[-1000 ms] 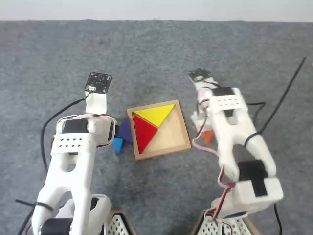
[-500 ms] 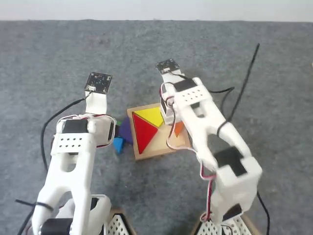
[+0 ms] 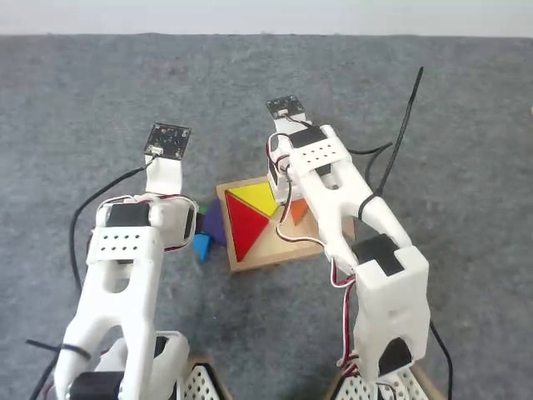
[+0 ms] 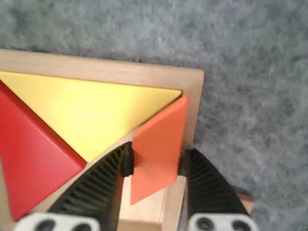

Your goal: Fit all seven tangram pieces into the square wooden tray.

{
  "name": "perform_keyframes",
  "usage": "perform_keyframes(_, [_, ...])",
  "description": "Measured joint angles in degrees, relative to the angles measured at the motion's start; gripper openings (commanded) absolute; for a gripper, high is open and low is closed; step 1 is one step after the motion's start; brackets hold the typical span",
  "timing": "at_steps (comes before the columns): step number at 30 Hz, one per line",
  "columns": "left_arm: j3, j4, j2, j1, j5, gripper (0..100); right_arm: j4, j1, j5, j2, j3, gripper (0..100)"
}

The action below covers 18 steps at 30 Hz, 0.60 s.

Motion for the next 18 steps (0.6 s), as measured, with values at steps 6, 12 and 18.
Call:
perform_keyframes(6, [0.00,0.00,0.00,0.00,0.00,17,0.00,0.09,0.09,0.00,0.00,27.8])
perform_keyframes(12, [0.00,0.00,0.00,0.00,0.00,16,0.00,-1.41,0.09,0.00,0.00,27.8])
perform_keyframes(18, [0.00,0.00,0.00,0.00,0.00,16,1.14,2.11,0.09,-0.18,0.00,27.8])
